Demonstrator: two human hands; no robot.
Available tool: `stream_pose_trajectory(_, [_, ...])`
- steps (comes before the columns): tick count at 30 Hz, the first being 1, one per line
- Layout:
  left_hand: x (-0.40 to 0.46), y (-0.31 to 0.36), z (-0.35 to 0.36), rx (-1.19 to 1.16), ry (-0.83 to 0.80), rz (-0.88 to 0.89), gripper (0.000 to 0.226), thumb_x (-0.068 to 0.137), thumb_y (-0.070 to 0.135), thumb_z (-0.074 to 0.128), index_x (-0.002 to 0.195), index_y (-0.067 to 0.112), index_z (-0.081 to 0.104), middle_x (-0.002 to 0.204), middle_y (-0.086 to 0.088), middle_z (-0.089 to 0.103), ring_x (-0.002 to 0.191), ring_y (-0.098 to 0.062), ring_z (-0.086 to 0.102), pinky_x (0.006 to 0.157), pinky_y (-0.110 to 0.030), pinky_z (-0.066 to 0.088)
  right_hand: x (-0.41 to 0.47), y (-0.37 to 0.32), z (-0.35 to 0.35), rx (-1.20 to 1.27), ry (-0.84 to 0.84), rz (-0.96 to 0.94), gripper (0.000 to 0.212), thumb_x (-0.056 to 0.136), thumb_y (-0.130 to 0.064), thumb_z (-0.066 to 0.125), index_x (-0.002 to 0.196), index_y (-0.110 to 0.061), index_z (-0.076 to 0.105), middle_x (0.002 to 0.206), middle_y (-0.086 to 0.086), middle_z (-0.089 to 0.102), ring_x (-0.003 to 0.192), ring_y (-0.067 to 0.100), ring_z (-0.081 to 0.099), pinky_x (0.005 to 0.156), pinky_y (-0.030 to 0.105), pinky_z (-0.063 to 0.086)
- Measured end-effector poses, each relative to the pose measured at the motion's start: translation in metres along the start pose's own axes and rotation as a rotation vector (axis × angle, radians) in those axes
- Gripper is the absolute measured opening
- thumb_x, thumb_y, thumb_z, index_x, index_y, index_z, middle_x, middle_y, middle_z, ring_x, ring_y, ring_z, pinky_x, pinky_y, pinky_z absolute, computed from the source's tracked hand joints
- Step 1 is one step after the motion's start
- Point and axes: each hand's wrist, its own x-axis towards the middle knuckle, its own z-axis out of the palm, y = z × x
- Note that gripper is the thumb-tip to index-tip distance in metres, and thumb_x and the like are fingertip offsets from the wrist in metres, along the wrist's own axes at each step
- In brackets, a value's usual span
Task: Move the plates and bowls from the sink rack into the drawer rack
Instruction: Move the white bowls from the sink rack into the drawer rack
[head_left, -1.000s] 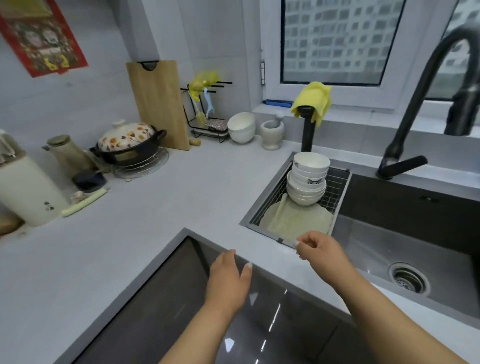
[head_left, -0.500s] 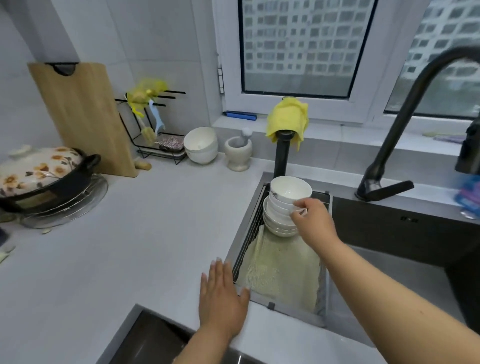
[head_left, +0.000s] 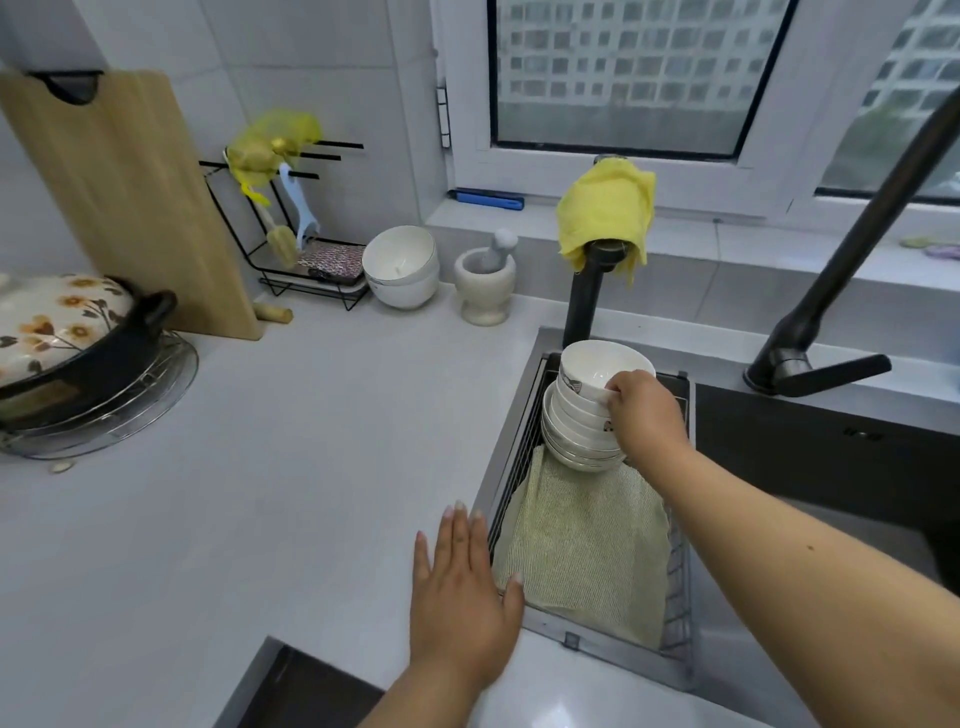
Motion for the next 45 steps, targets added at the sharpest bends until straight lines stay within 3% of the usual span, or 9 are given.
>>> stream_pose_trajectory(4, [0.001,0.001,0.001,-0.041,0.003,-0.016,0.073,0.088,0.056,0.036,0.140,0.006,0.047,0.147,-0.012,0.043,0.139,-0.023,0.036,0.109,-0.047,0.017,-0.008,-0.001,-0.011,0.074,0.091,-0.046,0.021,0.094,-0.006,0.042,0.101,-0.003,0.061,0.102,0.009,0.054,0.087,0.026,0.052,0.057,0.020,0.034])
stream_pose_trajectory(9, [0.001,0.000,-0.009,-0.079,-0.047,-0.013,0.084,0.085,0.064,0.002,0.152,0.015,-0.008,0.157,0.004,-0.015,0.146,-0.013,-0.018,0.118,-0.039,-0.015,-0.048,-0.011,-0.039,0.161,0.230,-0.183,0.017,0.097,-0.012,0.046,0.100,-0.006,0.061,0.101,0.005,0.056,0.074,0.013,0.047,0.056,0.012,0.034])
stream_pose_trajectory(14, [-0.002,0.006,-0.047,-0.795,-0.046,-0.255,0.062,0.098,0.038,0.046,0.150,0.017,0.023,0.157,0.001,0.025,0.144,-0.013,0.020,0.118,-0.030,0.013,-0.118,-0.007,-0.052,0.237,0.220,-0.355,0.005,0.092,-0.014,0.057,0.090,-0.015,0.060,0.088,-0.008,0.051,0.073,0.004,0.045,0.064,0.010,0.033])
stream_pose_trajectory(18, [-0.037,0.029,-0.091,-1.291,0.013,-0.407,0.037,0.099,0.031,0.044,0.133,0.016,0.047,0.121,0.003,0.055,0.108,-0.010,0.052,0.093,-0.025,0.040,-0.172,0.002,-0.053,0.227,0.144,-0.550,0.010,0.086,-0.011,0.065,0.084,-0.018,0.059,0.084,-0.015,0.049,0.073,-0.007,0.047,0.062,0.008,0.033])
stream_pose_trajectory(21, [-0.071,0.050,-0.121,-1.713,-0.025,-0.467,0.031,0.098,0.039,0.046,0.117,0.016,0.055,0.102,-0.011,0.063,0.093,-0.020,0.064,0.084,-0.036,0.055,-0.203,0.008,-0.054,0.239,0.072,-0.676,0.015,0.082,-0.008,0.070,0.085,-0.019,0.061,0.083,-0.013,0.052,0.070,-0.004,0.043,0.063,0.006,0.034])
stream_pose_trajectory(30, [-0.195,0.059,-0.152,-1.737,0.180,-0.600,0.024,0.094,0.029,0.056,0.107,0.010,0.057,0.101,-0.027,0.064,0.085,-0.037,0.068,0.083,-0.046,0.058,-0.294,-0.006,-0.066,0.474,-0.088,-0.857,0.005,0.081,-0.019,0.065,0.086,-0.018,0.066,0.084,-0.012,0.058,0.079,-0.010,0.049,0.071,0.002,0.037])
stream_pose_trajectory(34, [-0.257,0.046,-0.149,-1.846,0.312,-0.698,0.023,0.095,0.026,0.052,0.111,0.010,0.056,0.107,-0.029,0.064,0.090,-0.039,0.067,0.080,-0.045,0.057,-0.336,-0.030,-0.065,0.697,-0.175,-0.674,0.011,0.086,-0.025,0.065,0.097,-0.029,0.063,0.104,-0.015,0.053,0.073,0.004,0.057,0.067,0.010,0.043])
stream_pose_trajectory(38, [-0.323,0.028,-0.150,-1.865,0.462,-0.785,0.019,0.095,0.029,0.052,0.104,0.013,0.056,0.110,-0.031,0.063,0.094,-0.041,0.066,0.081,-0.046,0.057,-0.377,-0.063,-0.054,0.755,-0.433,-0.442,0.023,0.087,-0.030,0.064,0.109,-0.030,0.055,0.108,-0.009,0.048,0.073,0.012,0.060,0.068,0.024,0.048])
stream_pose_trajectory(45, [-0.447,-0.008,-0.143,-1.852,0.749,-0.935,0.026,0.095,0.034,0.051,0.106,0.011,0.055,0.101,-0.028,0.065,0.076,-0.034,0.068,0.065,-0.037,0.058,-0.481,-0.118,-0.029,0.939,-1.265,-0.168,0.033,0.092,-0.039,0.054,0.108,-0.012,0.058,0.086,0.013,0.066,0.076,0.025,0.065,0.071,0.038,0.055])
